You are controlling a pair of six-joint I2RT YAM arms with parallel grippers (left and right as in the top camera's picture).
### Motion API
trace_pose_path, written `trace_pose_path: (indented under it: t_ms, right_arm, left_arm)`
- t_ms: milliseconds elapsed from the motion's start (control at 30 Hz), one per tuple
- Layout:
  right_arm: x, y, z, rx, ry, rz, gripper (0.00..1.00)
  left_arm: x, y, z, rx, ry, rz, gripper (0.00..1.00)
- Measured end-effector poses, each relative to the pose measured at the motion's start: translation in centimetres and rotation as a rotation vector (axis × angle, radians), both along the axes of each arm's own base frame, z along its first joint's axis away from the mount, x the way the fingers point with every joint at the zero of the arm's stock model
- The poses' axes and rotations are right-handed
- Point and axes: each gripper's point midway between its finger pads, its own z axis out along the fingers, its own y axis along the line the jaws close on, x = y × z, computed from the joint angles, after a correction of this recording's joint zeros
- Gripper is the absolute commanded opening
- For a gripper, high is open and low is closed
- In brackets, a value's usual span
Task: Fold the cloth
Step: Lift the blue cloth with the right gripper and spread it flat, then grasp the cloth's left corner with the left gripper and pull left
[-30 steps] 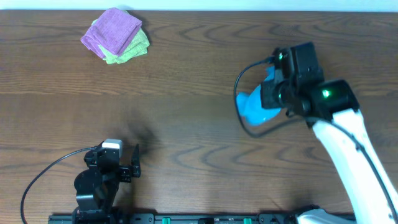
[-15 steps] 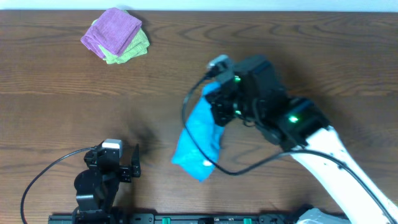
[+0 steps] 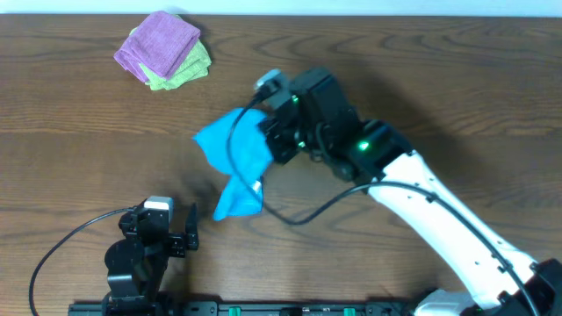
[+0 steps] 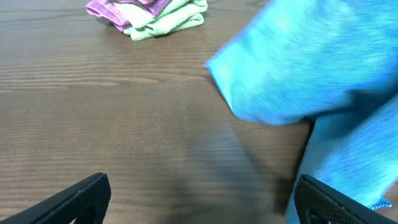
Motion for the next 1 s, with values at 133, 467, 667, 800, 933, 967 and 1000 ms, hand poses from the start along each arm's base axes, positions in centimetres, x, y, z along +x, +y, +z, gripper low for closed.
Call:
trace_pose_path:
  t_ms: [133, 467, 667, 800, 933, 967, 1000]
  right_arm:
    - [6.9, -10.3, -1.1, -0.202, -0.091, -0.391, 0.61]
    - [6.9, -24.8, -5.9, -0.378, 0.165, -0.687, 0.95]
    - [4.1, -18.9, -7.9, -0.235, 0.272, -0.316, 0.88]
    - [1.6, -17.1, -10.5, -0.211, 0.338, -0.180, 0.84]
    - [1.8, -16.7, -11.1, -0.195, 0.321, -0.161, 0.84]
    - [2.3, -16.6, -10.9, -0.183, 0.300, -0.163, 0.84]
    - [2.6, -16.4, -10.7, -0.176, 0.290, -0.164, 0.84]
  left_arm:
    - [0.0, 0.0, 0.0, 0.000, 0.000, 0.000, 0.95]
    - [0.0, 0.0, 0.0, 0.000, 0.000, 0.000, 0.95]
    - [0.1, -0.2, 0.2, -0.005, -0.007, -0.011, 0.95]
    - [0.4, -2.0, 1.7, -0.062, -0.072, -0.100, 0.96]
    - [0.0, -3.1, 3.3, -0.176, -0.040, -0.124, 0.95]
    - [-0.2, -3.3, 4.3, -0.208, -0.023, -0.122, 0.96]
    - [-0.1, -3.4, 5.3, -0.227, -0.019, -0.123, 0.95]
